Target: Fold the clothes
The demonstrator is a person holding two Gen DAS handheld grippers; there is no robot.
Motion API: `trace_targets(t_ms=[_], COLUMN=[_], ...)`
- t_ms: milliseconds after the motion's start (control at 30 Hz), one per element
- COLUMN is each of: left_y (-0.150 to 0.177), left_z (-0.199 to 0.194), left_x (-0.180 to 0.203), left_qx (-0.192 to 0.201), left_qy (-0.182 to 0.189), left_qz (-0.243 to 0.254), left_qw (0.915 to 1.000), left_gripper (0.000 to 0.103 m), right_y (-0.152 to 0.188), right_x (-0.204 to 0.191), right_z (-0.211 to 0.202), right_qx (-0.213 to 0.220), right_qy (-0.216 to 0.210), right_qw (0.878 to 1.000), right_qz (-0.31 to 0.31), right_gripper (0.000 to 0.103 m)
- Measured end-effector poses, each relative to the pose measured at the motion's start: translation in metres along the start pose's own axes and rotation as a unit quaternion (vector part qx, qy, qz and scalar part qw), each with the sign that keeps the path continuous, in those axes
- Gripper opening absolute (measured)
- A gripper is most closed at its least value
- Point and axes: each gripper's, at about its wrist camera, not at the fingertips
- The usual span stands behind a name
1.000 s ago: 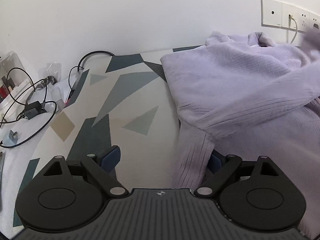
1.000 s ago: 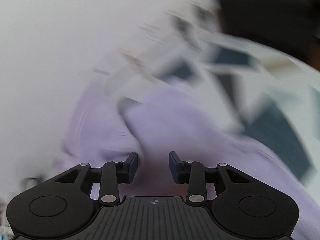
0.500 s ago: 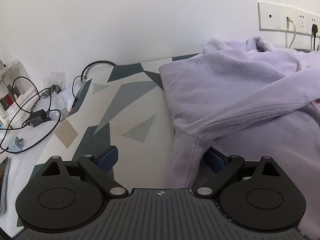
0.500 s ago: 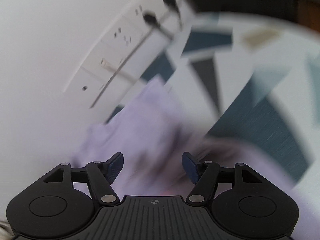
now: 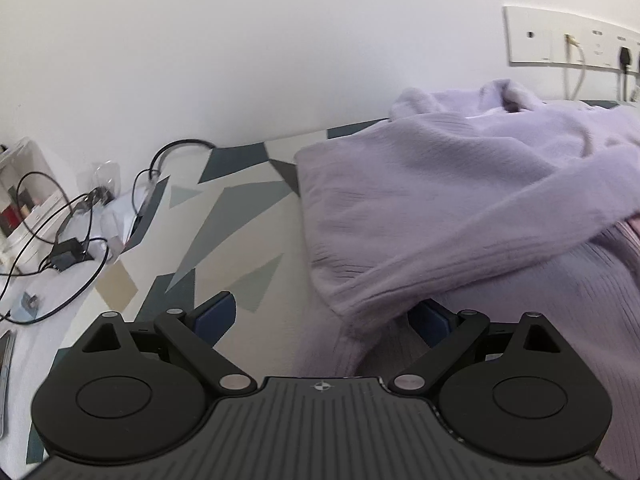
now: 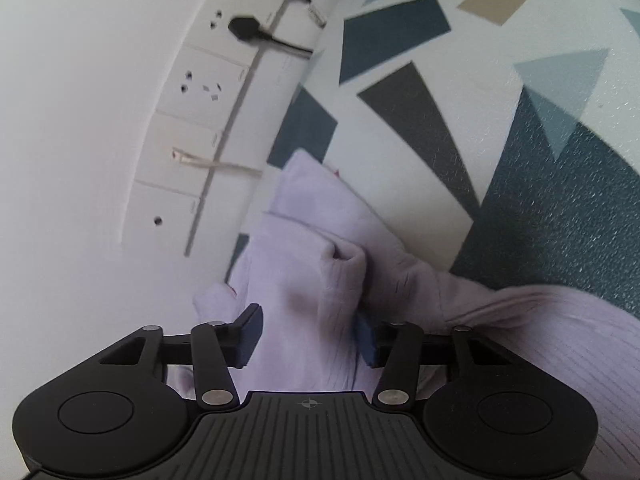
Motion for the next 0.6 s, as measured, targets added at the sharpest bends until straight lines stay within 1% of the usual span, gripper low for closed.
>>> trace_targets(t_ms=[33, 100, 133, 167, 233, 300, 333, 367, 433, 500, 567, 600], left_y=[0.000, 0.000, 0.001, 0.001, 0.000, -0.001, -0.002, -0.003, -0.003, -0.003, -0.002, -0.003], left_z=[0.001, 0.003, 0.003, 0.004, 0.003, 0.000, -0.002, -0.005, -0.006, -0.005, -0.001, 0.001], left_x=[0.001, 0.007, 0.008, 0.008, 0.005, -0.003, -0.006, -0.007, 0.000, 0.009, 0.014, 0.016], left_qx=[-0.003, -0.007, -0.007, -0.006, -0.002, 0.009, 0.014, 0.019, 0.023, 0.023, 0.014, 0.010], left_qy=[0.000, 0.005, 0.009, 0.012, 0.017, 0.023, 0.026, 0.029, 0.028, 0.023, 0.026, 0.029], left_qz=[0.002, 0.017, 0.023, 0.025, 0.024, 0.018, 0.016, 0.022, 0.055, 0.089, 0.103, 0.107], left_qw=[1.0000, 0.9998, 0.9997, 0.9996, 0.9996, 0.9996, 0.9994, 0.9992, 0.9978, 0.9955, 0.9943, 0.9938], left_gripper=[0.095, 0.095, 0.095, 0.095, 0.094, 0.088, 0.088, 0.088, 0.088, 0.088, 0.088, 0.084], right_y=[-0.001, -0.005, -0.007, -0.009, -0.013, -0.010, -0.008, -0.006, -0.002, -0.003, -0.003, -0.004], right_x=[0.000, 0.002, 0.004, 0.004, 0.004, -0.018, -0.029, -0.040, -0.062, -0.069, -0.075, -0.078], right_z=[0.003, 0.008, 0.010, 0.007, 0.001, -0.030, -0.046, -0.062, -0.093, -0.102, -0.109, -0.113], right_qx=[0.000, 0.003, 0.003, 0.001, -0.002, 0.014, 0.022, 0.031, 0.047, 0.054, 0.060, 0.064], right_qy=[0.000, 0.000, 0.005, -0.002, -0.019, -0.056, -0.074, -0.093, -0.130, -0.126, -0.121, -0.118], right_qw=[1.000, 1.000, 1.000, 0.999, 0.998, 0.998, 0.997, 0.995, 0.989, 0.988, 0.987, 0.987], right_qz=[0.005, 0.013, 0.020, 0.033, 0.060, 0.024, 0.004, -0.016, -0.055, -0.071, -0.086, -0.094], right_gripper=[0.049, 0.040, 0.024, 0.007, 0.007, 0.007, 0.007, 0.007, 0.007, 0.007, 0.007, 0.007])
Point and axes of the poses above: each gripper's, at about its wrist camera, not at the fingertips, and z roughly the way its jaws point, x to its right, y to its underside, and after that the axes turned 2 degrees about y, right-handed
